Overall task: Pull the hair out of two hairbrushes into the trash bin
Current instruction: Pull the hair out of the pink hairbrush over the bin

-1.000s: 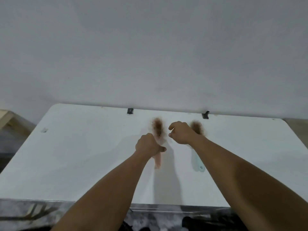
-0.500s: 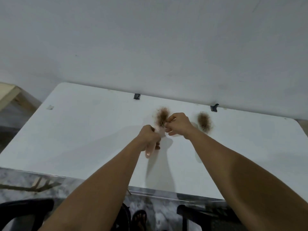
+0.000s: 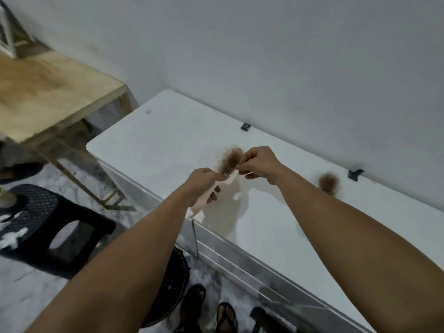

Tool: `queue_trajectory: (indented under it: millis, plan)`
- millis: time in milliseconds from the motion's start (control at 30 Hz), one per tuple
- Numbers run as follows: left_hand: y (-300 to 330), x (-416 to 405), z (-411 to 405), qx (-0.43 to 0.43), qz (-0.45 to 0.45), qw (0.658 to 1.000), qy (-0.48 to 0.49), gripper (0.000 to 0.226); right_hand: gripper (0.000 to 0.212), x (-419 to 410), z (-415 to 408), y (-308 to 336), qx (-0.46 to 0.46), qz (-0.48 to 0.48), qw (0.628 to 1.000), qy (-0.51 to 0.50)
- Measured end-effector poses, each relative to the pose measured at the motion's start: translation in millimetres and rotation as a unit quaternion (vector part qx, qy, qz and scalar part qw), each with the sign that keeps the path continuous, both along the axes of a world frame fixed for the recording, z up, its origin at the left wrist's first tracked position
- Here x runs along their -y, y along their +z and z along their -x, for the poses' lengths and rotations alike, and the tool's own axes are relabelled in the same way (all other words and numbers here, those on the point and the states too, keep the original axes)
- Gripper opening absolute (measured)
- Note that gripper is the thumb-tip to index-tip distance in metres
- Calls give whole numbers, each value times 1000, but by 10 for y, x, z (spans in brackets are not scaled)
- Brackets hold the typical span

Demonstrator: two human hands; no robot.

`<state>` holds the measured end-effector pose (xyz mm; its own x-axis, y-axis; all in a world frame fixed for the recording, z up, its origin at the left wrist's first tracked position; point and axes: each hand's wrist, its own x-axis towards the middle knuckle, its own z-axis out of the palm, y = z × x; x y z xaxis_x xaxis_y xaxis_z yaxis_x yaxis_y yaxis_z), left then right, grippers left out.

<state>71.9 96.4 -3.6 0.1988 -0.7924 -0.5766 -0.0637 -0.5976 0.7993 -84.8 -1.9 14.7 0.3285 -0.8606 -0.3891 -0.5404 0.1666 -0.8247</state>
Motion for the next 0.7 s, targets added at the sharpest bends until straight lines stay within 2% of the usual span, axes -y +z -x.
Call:
queue_trajectory:
  millis: [67, 167, 333, 500, 700]
  plan:
    - [-7, -209, -40, 10, 1, 999, 43, 41, 22, -102, -112, -16, 16, 1, 1000, 11]
    - [-38, -532, -124, 10, -4, 994, 104, 50, 26, -277, -299, -54, 37, -8, 999, 26]
    - [-123, -1082, -386, 35, -17, 987, 158, 47, 36, -596, -751, -97, 19, 2, 991, 135]
    - [-358, -1655, -616, 15, -19, 973, 230, 52, 20, -1015, -1184, -258, -49, 19, 965, 255]
    - [-721, -2277, -830, 33, -38, 961, 272, 38, 9, -1548, -1620, -632, -79, 37, 947, 310]
